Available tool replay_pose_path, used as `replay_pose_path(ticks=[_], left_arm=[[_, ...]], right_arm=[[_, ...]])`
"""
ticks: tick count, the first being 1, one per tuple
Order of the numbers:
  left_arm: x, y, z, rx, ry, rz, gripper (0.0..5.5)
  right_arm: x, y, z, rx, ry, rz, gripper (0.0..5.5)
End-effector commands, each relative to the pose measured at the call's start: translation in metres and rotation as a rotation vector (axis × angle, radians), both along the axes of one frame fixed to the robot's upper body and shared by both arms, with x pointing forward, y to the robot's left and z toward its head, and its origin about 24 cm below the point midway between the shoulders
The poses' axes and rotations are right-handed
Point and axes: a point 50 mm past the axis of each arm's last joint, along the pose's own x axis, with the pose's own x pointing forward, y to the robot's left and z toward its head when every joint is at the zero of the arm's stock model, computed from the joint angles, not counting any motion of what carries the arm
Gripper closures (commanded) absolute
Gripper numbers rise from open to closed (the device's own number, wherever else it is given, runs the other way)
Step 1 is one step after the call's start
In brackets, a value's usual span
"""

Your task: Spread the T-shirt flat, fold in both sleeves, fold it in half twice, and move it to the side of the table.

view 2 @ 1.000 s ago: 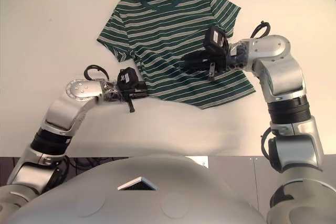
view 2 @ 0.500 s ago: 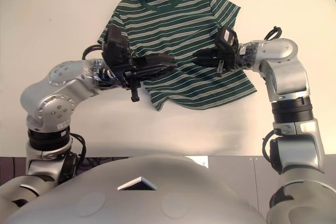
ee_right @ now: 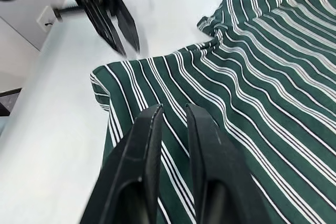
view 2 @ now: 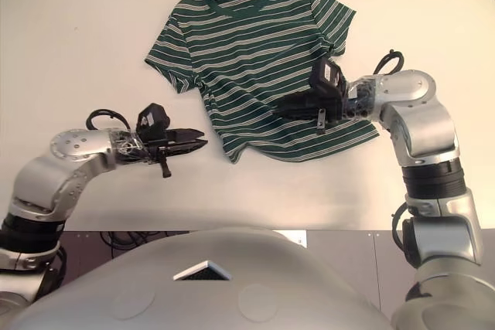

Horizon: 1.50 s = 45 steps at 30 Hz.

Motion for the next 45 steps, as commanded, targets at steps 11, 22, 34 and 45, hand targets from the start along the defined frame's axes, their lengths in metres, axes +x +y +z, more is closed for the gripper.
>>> replay_pose_path(ticks=[11,22,34,45], left_arm=[[-0.005,-0.029,-0.034,0.081,-0.089,0.136,4.62],[-0.024,-0.063,-0.001,-0.316,0.062,0.038,4.62],[-0.027,0.032,0.032,-0.089,0.049,0.099,4.62],[0.083,0.049,0.021,-0.155,-0.134,0.591,4.62]], right_arm=[[0.015,-0.005,0.012,0.033,0.034,-0.024,4.72],[0.031,-0.01,0.022,0.005,0.007,-0.007,4.72],[0.021,-0.006,0.01,0.017,0.002,-0.04,4.72],[0.023,0.008,0.002,0.059,-0.059,-0.151,4.72]])
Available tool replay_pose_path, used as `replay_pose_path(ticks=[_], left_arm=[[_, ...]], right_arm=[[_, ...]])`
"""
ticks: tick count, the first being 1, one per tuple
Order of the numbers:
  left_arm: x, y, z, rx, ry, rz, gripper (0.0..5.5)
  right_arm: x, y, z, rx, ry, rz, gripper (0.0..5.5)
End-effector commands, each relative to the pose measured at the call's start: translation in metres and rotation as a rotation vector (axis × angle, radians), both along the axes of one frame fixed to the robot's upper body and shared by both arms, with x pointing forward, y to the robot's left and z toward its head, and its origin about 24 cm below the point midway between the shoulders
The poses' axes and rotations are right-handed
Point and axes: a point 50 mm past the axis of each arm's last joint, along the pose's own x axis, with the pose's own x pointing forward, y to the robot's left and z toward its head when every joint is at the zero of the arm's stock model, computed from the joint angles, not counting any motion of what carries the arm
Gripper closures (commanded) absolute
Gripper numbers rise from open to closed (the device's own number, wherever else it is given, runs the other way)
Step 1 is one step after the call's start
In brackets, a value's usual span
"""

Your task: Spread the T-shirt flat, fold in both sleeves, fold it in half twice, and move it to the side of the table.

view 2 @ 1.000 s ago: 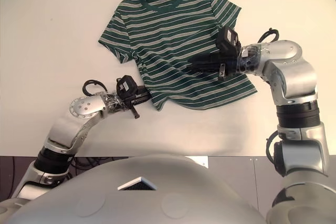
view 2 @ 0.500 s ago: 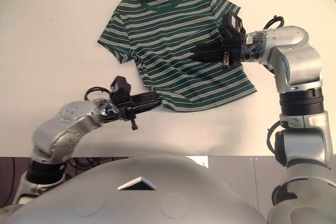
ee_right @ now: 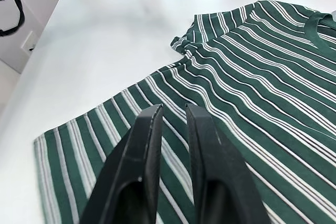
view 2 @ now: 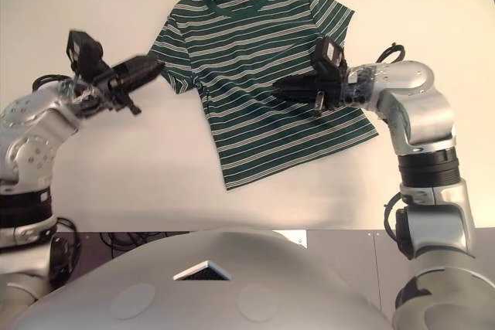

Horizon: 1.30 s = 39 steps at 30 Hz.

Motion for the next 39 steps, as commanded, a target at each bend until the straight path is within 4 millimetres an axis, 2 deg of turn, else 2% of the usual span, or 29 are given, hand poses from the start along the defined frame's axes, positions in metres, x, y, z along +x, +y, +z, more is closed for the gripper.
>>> replay_pose_path(ticks=[1,5,10,14,18,20,25,29,32,34,37,39], left_arm=[[0.019,-0.006,-0.033,0.02,0.07,0.095,4.62],[0.04,-0.025,-0.052,0.015,0.077,0.138,4.62],[0.043,-0.033,-0.073,0.085,0.129,0.126,4.62],[0.034,-0.008,-0.102,0.273,0.249,0.18,4.62],[0.032,0.014,-0.107,0.406,0.259,0.158,4.62],[0.042,0.023,-0.1,0.474,0.223,0.143,4.62],[0.084,0.032,-0.059,0.558,0.049,0.154,4.62],[0.101,0.023,-0.044,0.576,-0.011,0.12,4.62],[0.107,0.011,-0.034,0.501,-0.062,0.087,4.62],[0.11,0.005,-0.019,0.38,-0.13,0.097,4.62],[0.104,0.008,0.001,0.245,-0.204,0.148,4.62],[0.092,0.011,0.003,0.22,-0.216,0.164,4.62]], right_arm=[[0.006,0.008,0.002,0.038,-0.053,-0.049,4.72],[0.007,0.01,-0.002,0.05,-0.067,-0.104,4.72],[0.009,0.01,-0.003,0.048,-0.079,-0.132,4.72],[0.011,0.011,-0.001,0.055,-0.093,-0.146,4.72],[0.011,0.011,-0.001,0.054,-0.1,-0.154,4.72],[0.012,0.011,-0.002,0.05,-0.104,-0.158,4.72],[0.013,0.011,-0.004,0.028,-0.106,-0.149,4.72],[-0.003,0.005,-0.039,-0.189,-0.08,-0.059,4.72],[-0.019,-0.001,-0.056,-0.252,-0.013,0.019,4.72],[-0.025,-0.008,-0.061,-0.299,0.006,0.065,4.72],[-0.027,-0.012,-0.061,-0.323,0.009,0.096,4.72],[-0.036,-0.012,-0.059,-0.318,0.046,0.145,4.72]])
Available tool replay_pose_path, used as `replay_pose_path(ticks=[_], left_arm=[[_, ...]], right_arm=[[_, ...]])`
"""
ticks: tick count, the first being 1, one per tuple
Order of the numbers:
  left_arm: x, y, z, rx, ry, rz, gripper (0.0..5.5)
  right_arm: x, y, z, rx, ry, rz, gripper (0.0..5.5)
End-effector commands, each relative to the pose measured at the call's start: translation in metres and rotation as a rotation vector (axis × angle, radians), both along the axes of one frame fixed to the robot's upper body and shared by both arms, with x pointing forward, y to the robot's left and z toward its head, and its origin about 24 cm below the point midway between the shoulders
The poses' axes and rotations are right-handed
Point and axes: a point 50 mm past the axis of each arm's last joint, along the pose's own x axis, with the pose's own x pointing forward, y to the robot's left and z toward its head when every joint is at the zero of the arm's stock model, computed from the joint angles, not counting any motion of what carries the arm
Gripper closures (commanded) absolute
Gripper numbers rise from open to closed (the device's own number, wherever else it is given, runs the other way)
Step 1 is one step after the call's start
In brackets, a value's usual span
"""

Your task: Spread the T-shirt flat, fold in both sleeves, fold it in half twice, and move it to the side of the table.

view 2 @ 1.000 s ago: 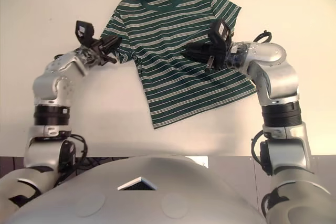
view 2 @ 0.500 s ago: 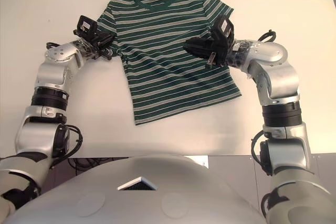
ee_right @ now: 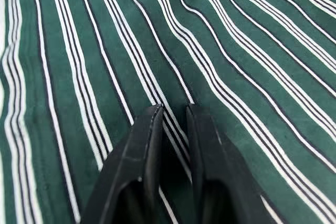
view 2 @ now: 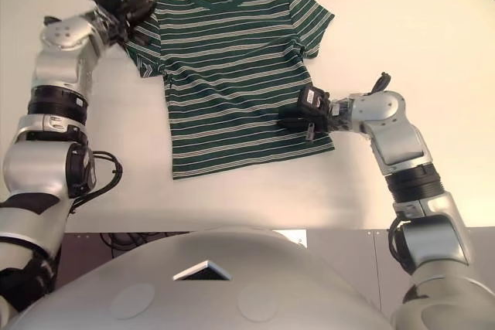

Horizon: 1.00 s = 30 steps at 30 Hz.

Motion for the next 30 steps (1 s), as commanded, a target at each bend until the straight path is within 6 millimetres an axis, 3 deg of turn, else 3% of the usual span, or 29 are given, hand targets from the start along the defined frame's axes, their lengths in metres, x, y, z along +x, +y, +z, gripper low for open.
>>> replay_pose_path(ticks=[1,4,9,12,15,16,20,25,30], left_arm=[[-0.024,0.01,-0.006,-0.049,0.012,0.035,4.62],[-0.041,0.014,-0.015,-0.056,0.045,0.064,4.62],[-0.056,0.019,-0.023,-0.073,0.07,0.124,4.62],[-0.063,0.023,-0.024,-0.094,0.069,0.182,4.62],[-0.069,0.034,-0.026,-0.183,0.071,0.298,4.62],[-0.07,0.037,-0.027,-0.215,0.074,0.341,4.62],[-0.084,0.037,-0.038,-0.26,0.063,0.439,4.62],[-0.098,0.011,-0.032,-0.233,-0.118,0.438,4.62],[-0.108,0.002,-0.042,-0.207,-0.129,0.496,4.62]], right_arm=[[-0.023,-0.009,-0.002,-0.049,0.129,0.083,4.72],[-0.042,-0.006,0.008,-0.015,0.218,0.16,4.72],[-0.039,0.004,0.028,0.076,0.203,0.147,4.72],[-0.014,0.008,0.052,0.213,0.101,0.033,4.72],[0.022,0.006,0.093,0.527,0.061,-0.161,4.72],[0.034,0.004,0.097,0.58,0.042,-0.246,4.72],[0.082,-0.001,0.063,0.462,-0.088,-0.722,4.72],[0.113,-0.018,0.038,0.449,-0.09,-1.172,4.72],[0.13,-0.025,0.043,0.501,-0.107,-1.265,4.72]])
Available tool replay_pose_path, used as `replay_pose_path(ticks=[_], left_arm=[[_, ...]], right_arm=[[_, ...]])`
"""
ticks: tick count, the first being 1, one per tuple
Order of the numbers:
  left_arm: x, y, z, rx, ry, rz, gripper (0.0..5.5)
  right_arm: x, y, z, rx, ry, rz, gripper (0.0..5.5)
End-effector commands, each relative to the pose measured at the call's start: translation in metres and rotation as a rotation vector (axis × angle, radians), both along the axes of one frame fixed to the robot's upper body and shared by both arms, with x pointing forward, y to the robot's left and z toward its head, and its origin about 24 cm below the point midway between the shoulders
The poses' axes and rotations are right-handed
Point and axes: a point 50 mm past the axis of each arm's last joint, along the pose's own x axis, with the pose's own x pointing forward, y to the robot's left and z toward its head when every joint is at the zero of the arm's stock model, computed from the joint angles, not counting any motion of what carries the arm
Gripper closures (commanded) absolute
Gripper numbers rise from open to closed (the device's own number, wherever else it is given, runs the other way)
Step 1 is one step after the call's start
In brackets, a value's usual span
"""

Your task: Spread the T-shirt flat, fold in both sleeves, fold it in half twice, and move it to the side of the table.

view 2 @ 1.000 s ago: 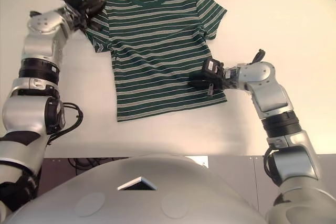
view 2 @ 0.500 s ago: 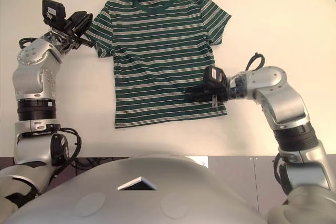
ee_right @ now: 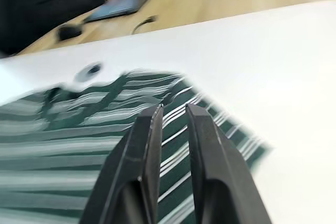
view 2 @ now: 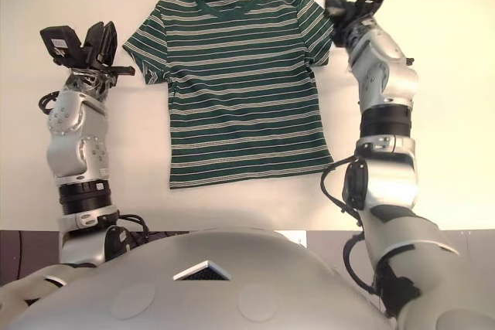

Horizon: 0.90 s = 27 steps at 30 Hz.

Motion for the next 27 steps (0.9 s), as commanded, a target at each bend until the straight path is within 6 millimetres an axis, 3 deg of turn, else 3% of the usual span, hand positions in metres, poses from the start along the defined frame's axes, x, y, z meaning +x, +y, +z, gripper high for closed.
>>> replay_pose_path(ticks=[1,5,10,14,19,27], left_arm=[[-0.005,-0.001,-0.013,0.009,0.056,0.047,4.62],[0.001,-0.002,-0.017,-0.031,0.089,0.051,4.62],[0.024,0.007,-0.014,-0.012,0.098,0.06,4.62],[0.029,0.014,-0.011,0.053,0.064,0.094,4.62],[0.02,0.017,-0.019,0.078,0.079,0.131,4.62],[0.026,0.027,-0.032,0.014,0.179,0.17,4.62]], right_arm=[[0.01,0.005,0.008,0.02,-0.045,-0.002,4.72],[0.01,-0.001,0.005,0.009,-0.067,-0.026,4.72],[0.003,0.017,0.013,-0.06,-0.21,0.071,4.72],[-0.024,0.025,0.007,-0.2,-0.339,0.11,4.72],[-0.067,0.038,-0.013,-0.349,-0.418,0.075,4.72],[-0.09,0.059,-0.019,-0.408,-0.468,0.128,4.72]])
